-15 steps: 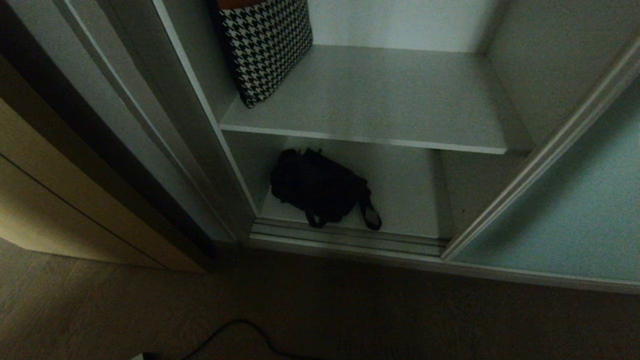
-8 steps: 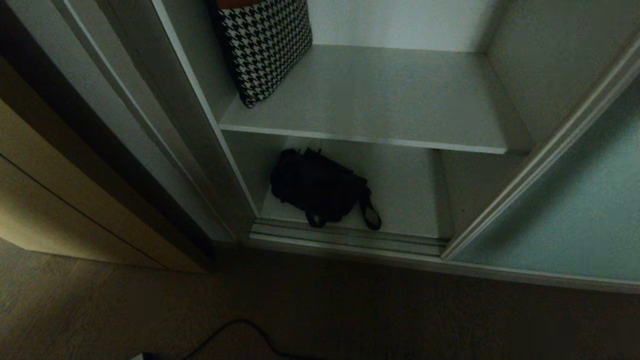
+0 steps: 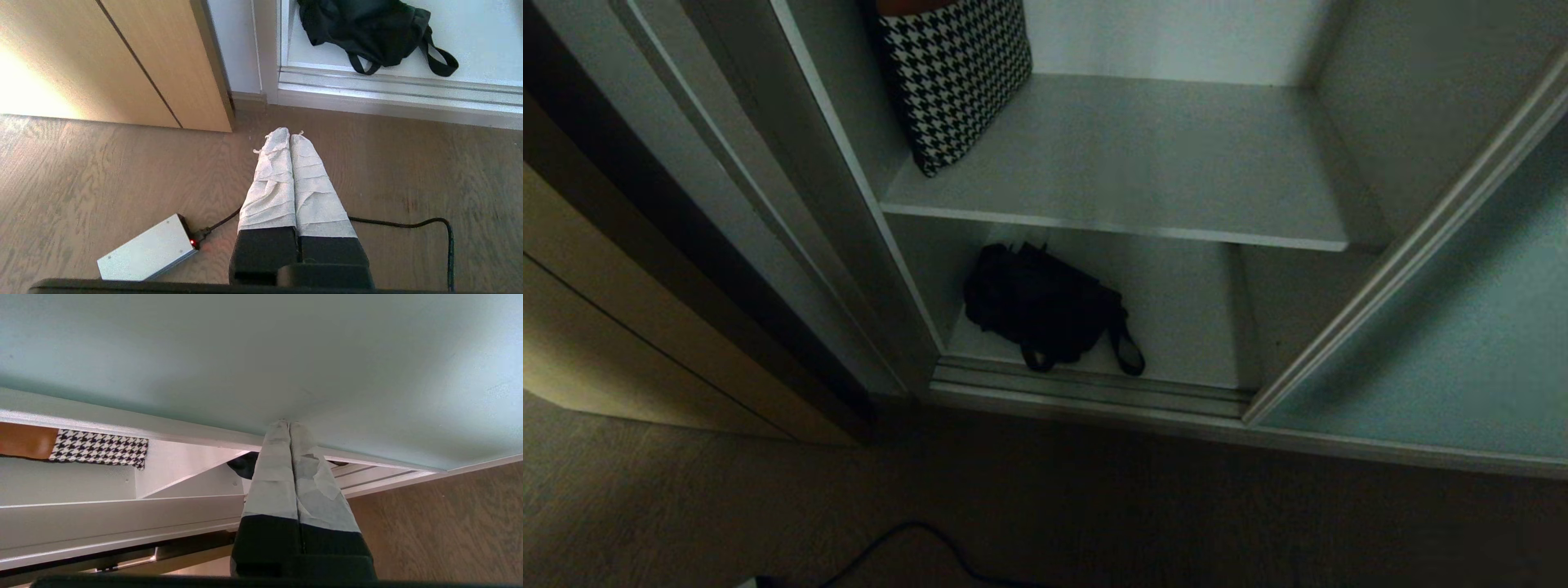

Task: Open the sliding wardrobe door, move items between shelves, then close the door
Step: Close the door

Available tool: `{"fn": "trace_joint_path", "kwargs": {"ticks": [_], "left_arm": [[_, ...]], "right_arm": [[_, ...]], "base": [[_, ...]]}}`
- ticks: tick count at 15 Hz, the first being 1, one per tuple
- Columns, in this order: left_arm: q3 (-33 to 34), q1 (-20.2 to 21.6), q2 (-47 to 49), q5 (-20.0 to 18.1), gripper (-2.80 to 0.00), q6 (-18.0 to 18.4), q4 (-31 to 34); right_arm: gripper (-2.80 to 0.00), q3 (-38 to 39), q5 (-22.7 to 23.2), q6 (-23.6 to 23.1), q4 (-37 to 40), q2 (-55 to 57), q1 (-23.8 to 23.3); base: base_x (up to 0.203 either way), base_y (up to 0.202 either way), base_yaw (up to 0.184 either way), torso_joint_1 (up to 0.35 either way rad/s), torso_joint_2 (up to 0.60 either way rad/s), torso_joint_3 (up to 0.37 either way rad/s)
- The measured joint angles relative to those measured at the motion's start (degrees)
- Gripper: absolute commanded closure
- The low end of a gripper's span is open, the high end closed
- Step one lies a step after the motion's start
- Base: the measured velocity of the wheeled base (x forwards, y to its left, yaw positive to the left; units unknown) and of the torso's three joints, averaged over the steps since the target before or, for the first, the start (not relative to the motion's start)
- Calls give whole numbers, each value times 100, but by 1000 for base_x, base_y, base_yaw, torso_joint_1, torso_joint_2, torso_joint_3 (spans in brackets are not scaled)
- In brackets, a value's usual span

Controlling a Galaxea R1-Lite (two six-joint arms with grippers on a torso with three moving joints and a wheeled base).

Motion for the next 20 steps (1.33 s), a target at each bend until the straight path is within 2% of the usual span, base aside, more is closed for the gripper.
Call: {"fn": "trace_joint_path", "kwargs": {"ticks": [3,10,12,17,20], "left_arm": [[0,0,0,0,0,0,0],[0,0,0,-2,0,2,-1],[0,0,0,0,0,0,0],[0,0,0,-2,0,0,0],[0,0,0,-2,0,-2,0]], "right_arm": [[0,28,-24,-9,-16,-1,218],[0,113,-310,-51,-71,-99,1252],[0,118,-483,-102,-61,-107,1721],[0,202,-1149,-302,-32,-126,3507],[0,604,-1163,-540,-35,-562,3949]], "base": [[0,0,0,0,0,0],[0,0,0,0,0,0],[0,0,0,0,0,0],[0,0,0,0,0,0],[0,0,0,0,0,0]]}}
